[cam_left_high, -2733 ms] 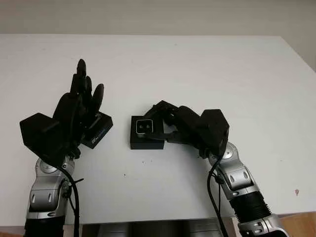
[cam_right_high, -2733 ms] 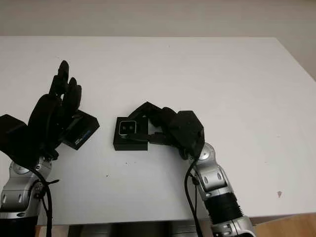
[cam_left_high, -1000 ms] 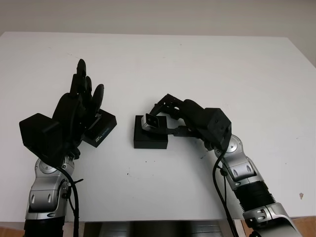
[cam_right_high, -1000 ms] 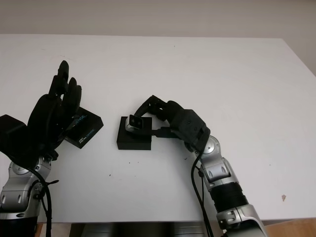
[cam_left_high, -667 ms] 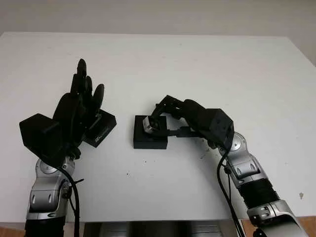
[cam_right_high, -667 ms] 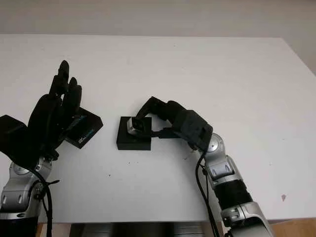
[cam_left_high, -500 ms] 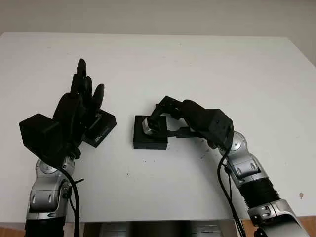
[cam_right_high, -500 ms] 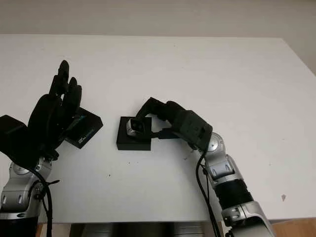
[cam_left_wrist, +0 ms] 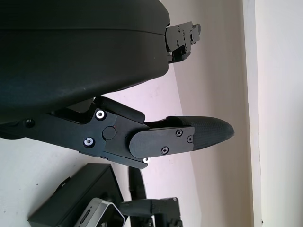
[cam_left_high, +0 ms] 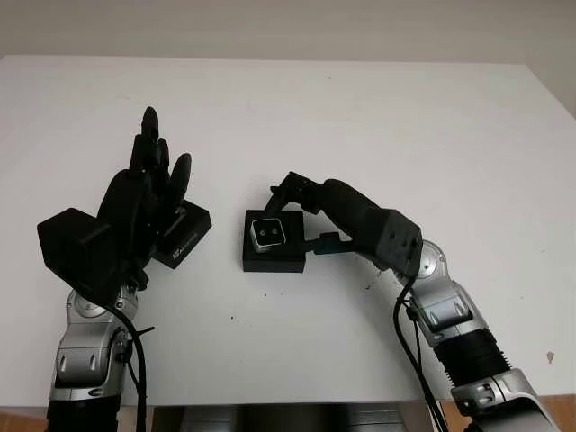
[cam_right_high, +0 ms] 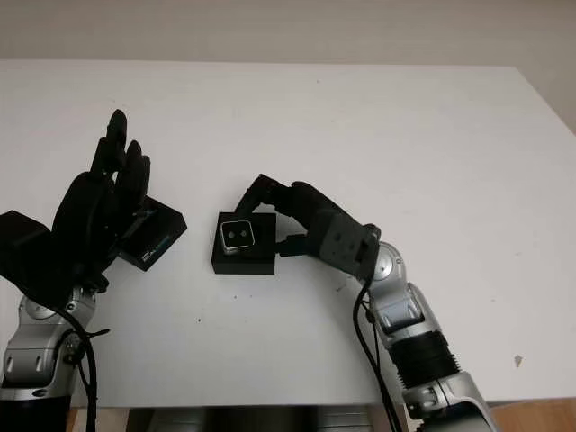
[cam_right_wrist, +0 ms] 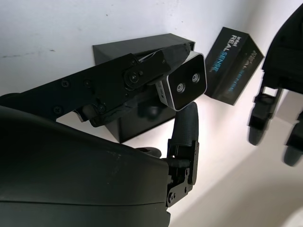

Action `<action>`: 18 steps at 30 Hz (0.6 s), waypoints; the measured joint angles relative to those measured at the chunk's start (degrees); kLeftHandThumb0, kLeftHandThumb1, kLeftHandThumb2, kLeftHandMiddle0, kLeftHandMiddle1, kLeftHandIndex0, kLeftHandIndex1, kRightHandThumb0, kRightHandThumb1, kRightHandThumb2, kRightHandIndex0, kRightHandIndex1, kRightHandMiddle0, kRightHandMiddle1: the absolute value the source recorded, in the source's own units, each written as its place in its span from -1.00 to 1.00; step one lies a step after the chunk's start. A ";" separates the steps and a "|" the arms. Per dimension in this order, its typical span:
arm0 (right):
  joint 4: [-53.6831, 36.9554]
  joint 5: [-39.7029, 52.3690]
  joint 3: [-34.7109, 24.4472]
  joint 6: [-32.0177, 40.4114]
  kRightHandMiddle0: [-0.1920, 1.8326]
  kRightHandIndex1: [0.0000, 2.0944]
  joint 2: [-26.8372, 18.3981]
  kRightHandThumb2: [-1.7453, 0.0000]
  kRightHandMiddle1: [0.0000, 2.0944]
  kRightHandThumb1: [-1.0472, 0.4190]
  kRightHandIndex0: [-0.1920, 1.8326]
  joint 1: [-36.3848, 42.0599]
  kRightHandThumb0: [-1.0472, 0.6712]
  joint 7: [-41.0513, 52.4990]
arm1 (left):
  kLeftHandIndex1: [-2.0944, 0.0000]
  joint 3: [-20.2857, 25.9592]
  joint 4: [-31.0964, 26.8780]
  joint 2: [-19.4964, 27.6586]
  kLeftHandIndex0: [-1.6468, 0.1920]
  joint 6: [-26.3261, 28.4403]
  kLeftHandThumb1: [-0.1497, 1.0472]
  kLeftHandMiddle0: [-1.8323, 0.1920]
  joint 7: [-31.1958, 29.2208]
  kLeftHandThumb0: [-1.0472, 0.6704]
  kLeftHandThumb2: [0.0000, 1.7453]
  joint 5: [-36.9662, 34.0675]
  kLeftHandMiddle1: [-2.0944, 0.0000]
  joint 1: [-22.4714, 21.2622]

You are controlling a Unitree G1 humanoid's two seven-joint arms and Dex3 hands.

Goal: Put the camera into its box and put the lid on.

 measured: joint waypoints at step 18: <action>-4.09 -3.28 0.25 -4.41 -0.60 -0.93 1.29 0.93 0.60 -0.97 -0.48 3.44 -0.20 -7.54 | 1.00 -0.04 0.01 -0.64 1.00 -0.16 1.00 1.00 -0.06 -0.63 -0.47 -0.05 1.00 0.19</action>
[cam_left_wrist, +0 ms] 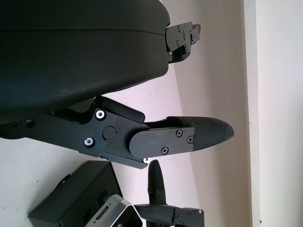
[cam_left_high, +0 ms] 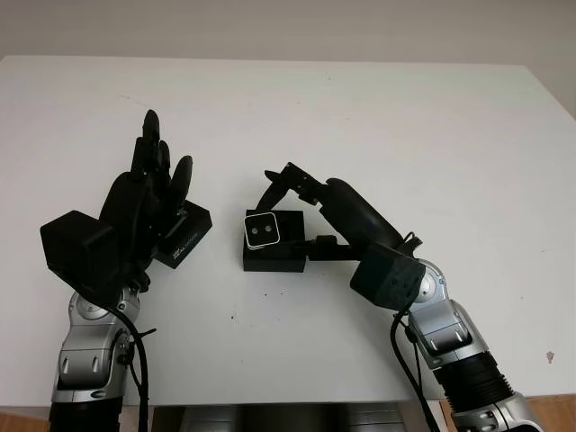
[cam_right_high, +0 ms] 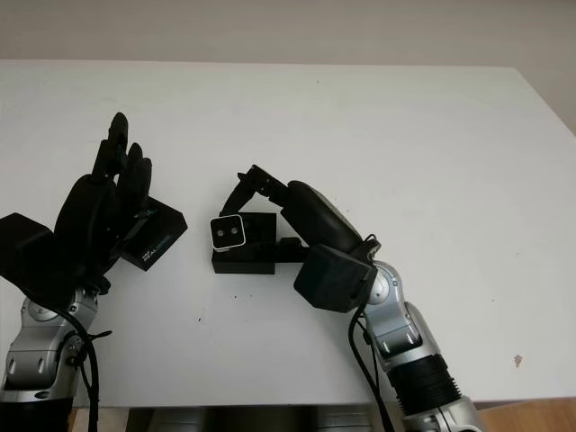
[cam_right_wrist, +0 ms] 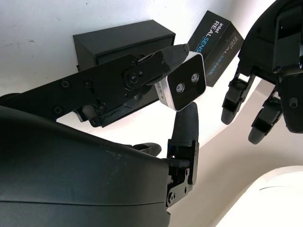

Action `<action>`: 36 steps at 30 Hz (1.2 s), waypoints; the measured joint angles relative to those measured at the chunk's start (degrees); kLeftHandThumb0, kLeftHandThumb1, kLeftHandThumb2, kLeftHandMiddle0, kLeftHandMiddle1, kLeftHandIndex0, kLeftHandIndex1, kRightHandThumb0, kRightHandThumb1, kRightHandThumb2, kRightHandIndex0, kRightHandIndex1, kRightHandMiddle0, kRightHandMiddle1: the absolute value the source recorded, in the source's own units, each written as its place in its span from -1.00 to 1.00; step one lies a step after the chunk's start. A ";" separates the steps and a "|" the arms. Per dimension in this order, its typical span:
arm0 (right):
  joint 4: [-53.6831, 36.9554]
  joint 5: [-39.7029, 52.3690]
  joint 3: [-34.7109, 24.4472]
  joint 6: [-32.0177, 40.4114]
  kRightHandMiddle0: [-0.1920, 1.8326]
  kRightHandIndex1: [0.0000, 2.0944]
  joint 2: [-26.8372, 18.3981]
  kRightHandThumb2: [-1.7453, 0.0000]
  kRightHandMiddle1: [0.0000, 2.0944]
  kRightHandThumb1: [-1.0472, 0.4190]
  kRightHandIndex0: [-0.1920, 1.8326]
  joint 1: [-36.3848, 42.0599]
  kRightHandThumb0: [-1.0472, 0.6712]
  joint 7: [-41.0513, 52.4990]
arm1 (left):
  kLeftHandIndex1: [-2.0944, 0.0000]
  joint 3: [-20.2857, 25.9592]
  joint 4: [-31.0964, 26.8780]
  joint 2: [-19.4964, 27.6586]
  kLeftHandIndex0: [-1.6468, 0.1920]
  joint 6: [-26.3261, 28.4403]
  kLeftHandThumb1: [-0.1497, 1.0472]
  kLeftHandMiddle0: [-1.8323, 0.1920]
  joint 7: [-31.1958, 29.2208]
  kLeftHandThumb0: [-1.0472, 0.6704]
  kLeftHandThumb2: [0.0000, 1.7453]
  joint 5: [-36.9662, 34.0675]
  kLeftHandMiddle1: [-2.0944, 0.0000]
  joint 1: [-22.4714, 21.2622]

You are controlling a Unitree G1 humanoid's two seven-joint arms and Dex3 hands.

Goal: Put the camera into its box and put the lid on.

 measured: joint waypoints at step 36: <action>-7.60 1.95 -2.07 21.78 -0.64 -0.93 5.14 0.94 0.58 -0.96 -0.47 2.52 -0.26 -1.90 | 1.00 -0.28 0.15 -0.38 1.00 0.02 1.00 1.00 0.43 -0.62 -0.45 0.01 1.00 0.01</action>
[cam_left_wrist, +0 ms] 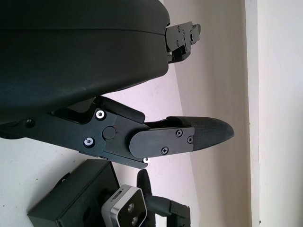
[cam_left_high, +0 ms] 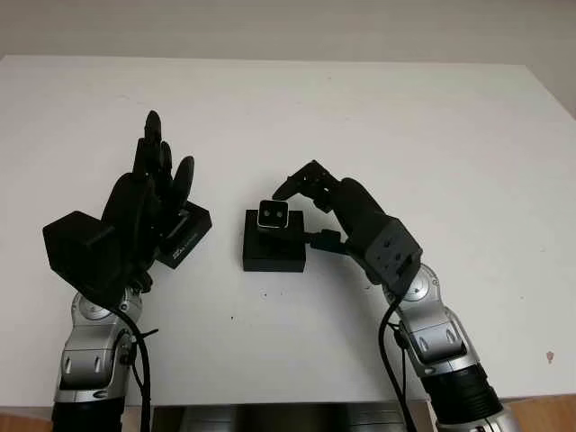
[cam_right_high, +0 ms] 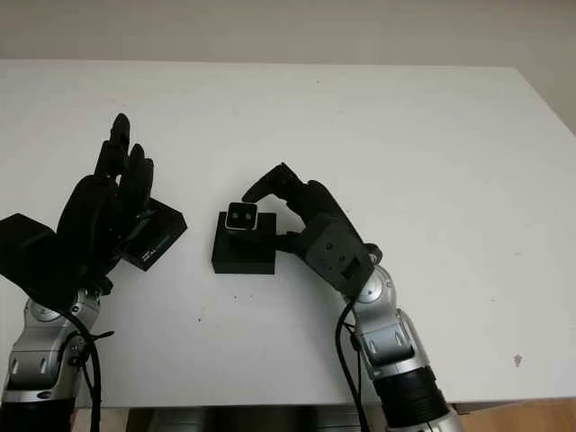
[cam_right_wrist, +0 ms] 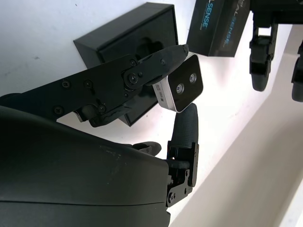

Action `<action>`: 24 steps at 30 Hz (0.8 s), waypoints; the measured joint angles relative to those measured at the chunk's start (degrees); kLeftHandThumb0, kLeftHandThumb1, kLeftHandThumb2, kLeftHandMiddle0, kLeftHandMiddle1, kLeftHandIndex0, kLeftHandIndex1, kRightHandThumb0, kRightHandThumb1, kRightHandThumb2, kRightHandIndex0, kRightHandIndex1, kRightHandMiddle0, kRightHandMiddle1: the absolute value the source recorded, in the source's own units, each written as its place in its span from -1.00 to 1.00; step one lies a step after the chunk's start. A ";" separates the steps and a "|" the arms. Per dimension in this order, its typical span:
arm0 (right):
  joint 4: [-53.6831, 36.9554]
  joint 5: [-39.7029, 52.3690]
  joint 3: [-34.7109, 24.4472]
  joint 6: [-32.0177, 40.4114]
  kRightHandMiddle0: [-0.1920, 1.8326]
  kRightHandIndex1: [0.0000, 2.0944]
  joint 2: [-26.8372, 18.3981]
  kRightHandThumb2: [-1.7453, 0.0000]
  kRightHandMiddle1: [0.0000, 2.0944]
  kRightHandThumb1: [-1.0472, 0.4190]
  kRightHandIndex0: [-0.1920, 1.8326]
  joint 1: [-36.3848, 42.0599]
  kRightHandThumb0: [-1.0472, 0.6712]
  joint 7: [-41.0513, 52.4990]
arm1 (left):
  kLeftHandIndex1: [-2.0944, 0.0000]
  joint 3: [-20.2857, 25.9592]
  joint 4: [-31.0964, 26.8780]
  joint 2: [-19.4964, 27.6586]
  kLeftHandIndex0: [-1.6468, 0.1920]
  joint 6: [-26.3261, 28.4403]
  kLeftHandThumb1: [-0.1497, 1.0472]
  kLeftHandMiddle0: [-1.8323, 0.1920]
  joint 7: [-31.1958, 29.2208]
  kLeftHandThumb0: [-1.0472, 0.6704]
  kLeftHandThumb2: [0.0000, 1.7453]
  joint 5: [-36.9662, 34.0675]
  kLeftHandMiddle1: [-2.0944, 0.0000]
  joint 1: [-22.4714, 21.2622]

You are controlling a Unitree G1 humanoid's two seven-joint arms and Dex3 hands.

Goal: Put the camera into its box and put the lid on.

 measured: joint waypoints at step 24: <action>4.99 -0.62 0.60 1.20 -0.60 -0.94 -2.42 0.94 0.57 -0.95 -0.48 -3.13 -0.24 4.03 | 1.00 0.02 0.00 0.02 1.00 -0.06 1.00 1.00 -0.18 -0.62 -0.45 -0.02 1.00 0.02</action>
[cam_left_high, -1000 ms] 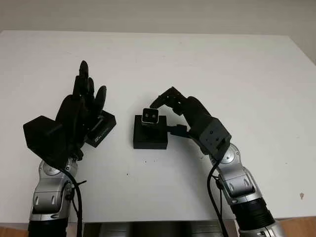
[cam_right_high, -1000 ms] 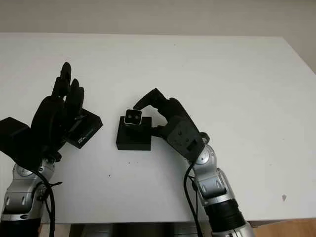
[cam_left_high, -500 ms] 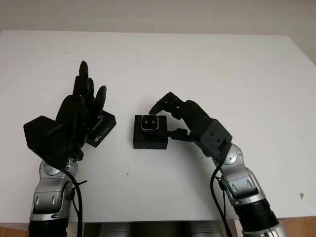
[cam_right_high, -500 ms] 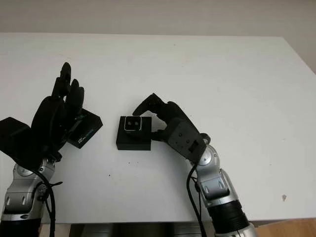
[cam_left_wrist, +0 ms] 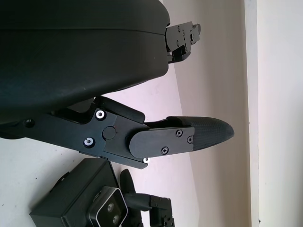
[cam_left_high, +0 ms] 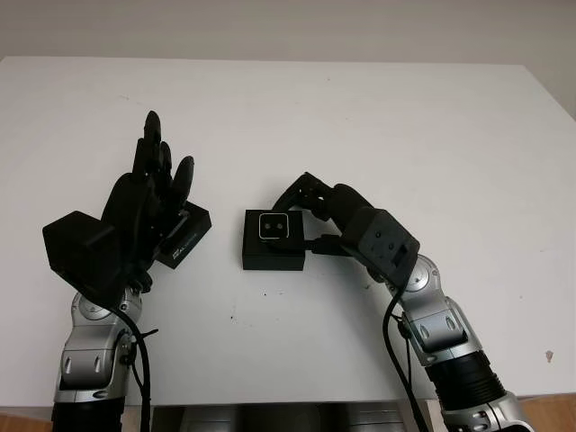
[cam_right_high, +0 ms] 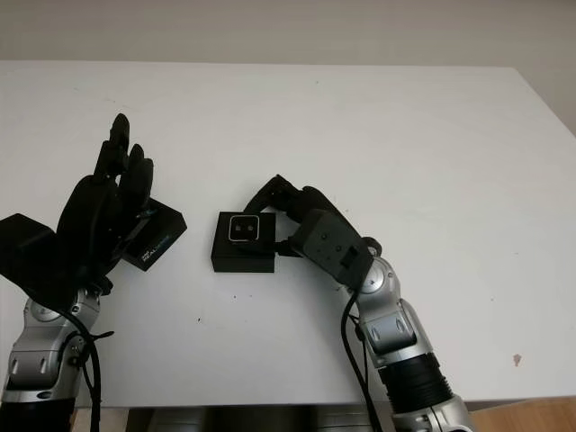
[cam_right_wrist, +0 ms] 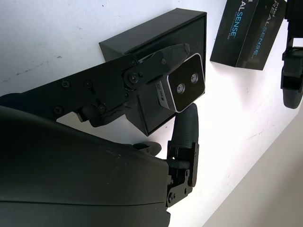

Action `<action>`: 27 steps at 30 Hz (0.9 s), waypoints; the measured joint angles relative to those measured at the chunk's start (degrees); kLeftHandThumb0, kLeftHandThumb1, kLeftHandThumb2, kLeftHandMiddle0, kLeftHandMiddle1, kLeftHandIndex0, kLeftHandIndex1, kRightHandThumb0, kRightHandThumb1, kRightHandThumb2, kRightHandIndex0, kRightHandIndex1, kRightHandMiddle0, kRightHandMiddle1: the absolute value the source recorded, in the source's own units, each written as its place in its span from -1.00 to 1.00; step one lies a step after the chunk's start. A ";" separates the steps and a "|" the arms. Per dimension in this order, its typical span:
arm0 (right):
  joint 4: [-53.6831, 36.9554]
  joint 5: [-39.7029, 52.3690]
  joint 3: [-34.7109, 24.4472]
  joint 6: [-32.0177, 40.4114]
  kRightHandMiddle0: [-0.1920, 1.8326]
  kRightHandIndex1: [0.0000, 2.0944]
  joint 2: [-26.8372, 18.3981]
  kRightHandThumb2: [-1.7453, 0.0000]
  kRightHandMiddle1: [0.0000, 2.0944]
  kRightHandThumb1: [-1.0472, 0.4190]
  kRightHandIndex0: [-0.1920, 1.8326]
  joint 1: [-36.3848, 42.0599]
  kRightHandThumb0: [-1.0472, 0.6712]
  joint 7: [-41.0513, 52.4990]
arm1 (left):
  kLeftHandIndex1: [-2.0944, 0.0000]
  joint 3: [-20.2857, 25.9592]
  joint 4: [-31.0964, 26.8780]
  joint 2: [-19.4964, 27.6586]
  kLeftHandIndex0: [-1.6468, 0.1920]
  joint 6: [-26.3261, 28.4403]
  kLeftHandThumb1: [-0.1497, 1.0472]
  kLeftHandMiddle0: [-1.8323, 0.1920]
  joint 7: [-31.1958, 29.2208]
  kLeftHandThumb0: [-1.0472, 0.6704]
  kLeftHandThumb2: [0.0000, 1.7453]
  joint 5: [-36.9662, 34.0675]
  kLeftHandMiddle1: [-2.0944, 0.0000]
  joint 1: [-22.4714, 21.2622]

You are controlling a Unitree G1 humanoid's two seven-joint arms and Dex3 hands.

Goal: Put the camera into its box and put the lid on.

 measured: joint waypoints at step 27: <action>-10.05 -5.36 3.79 -4.17 -0.76 -0.99 -10.44 0.95 -0.82 -0.84 -1.00 -0.36 -0.49 9.27 | 1.00 0.02 0.11 0.01 1.00 0.00 1.00 1.00 -0.07 -0.62 -0.46 -0.09 1.00 -0.01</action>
